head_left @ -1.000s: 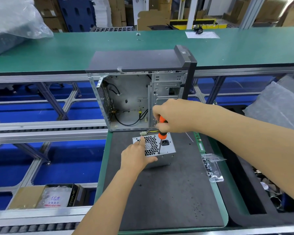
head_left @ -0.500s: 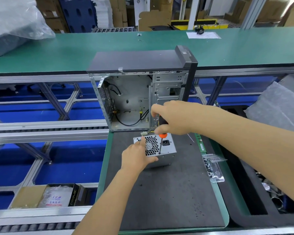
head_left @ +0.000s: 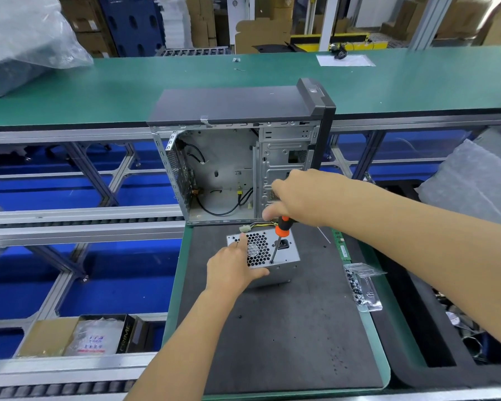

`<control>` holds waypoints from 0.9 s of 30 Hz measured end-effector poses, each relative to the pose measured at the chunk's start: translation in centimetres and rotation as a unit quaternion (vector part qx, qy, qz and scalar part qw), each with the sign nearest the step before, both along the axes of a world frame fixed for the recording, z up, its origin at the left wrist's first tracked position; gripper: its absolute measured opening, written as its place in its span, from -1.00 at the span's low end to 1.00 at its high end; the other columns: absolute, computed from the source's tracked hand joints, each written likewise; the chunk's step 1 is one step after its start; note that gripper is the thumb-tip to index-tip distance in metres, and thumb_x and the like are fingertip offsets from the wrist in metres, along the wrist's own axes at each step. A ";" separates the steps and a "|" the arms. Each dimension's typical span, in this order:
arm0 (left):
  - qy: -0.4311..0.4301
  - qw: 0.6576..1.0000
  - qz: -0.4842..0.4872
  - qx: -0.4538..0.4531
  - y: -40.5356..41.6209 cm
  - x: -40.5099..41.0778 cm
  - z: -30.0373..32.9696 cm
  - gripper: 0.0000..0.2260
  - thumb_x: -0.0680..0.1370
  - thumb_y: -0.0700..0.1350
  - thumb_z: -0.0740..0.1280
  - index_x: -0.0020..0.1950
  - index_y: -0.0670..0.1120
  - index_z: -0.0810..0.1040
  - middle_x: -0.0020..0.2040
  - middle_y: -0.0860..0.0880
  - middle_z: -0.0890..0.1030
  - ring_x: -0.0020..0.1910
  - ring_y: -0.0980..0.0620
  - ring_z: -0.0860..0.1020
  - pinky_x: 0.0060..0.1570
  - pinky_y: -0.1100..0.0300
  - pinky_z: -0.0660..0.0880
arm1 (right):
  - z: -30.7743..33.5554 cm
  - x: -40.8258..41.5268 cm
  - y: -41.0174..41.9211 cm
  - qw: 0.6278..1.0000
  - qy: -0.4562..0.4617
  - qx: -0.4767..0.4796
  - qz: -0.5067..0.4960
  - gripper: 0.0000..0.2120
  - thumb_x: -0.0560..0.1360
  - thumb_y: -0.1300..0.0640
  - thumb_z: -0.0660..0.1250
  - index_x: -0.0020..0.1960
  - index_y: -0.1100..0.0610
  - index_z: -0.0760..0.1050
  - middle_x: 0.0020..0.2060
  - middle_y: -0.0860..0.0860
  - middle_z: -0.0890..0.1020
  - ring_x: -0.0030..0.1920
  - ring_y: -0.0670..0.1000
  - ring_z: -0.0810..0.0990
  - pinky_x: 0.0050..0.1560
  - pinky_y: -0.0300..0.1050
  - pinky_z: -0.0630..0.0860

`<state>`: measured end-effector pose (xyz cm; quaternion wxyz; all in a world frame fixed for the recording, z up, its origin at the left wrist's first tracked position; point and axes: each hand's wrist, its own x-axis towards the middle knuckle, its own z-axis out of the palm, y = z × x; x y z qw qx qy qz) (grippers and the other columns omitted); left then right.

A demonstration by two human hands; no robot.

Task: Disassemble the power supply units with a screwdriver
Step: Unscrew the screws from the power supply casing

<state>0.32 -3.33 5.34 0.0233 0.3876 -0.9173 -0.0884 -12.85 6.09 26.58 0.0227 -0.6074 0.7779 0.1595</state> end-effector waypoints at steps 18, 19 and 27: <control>-0.003 1.000 -0.001 0.007 0.2 0.1 0.2 -0.05 0.37 0.44 0.38 0.58 -0.01 0.13 0.24 0.03 0.57 0.19 -0.05 0.55 -0.05 0.08 0.50 | -0.5 0.8 0.3 0.999 -0.042 0.028 0.020 -0.42 0.47 -0.21 0.39 0.32 0.02 0.24 0.13 0.06 0.36 0.04 0.14 0.42 -0.12 0.05 0.45; 0.000 1.000 -0.001 0.009 0.2 0.1 0.3 -0.04 0.37 0.44 0.38 0.59 -0.02 0.13 0.25 0.03 0.57 0.20 -0.04 0.55 -0.04 0.08 0.51 | -0.7 0.9 0.2 0.999 -0.018 0.030 0.009 -0.41 0.49 -0.25 0.35 0.31 0.07 0.25 0.06 0.08 0.40 -0.03 0.14 0.42 -0.17 0.03 0.44; 0.129 0.990 -0.044 0.041 1.3 0.5 0.0 -0.20 0.40 0.36 0.42 0.54 0.05 0.32 0.25 0.06 0.57 0.24 0.02 0.51 0.09 0.13 0.46 | -1.0 0.9 0.4 0.994 -0.046 -0.027 0.096 -0.54 0.51 0.22 0.34 0.35 0.00 0.29 0.14 0.03 0.40 0.02 0.10 0.40 -0.09 -0.04 0.40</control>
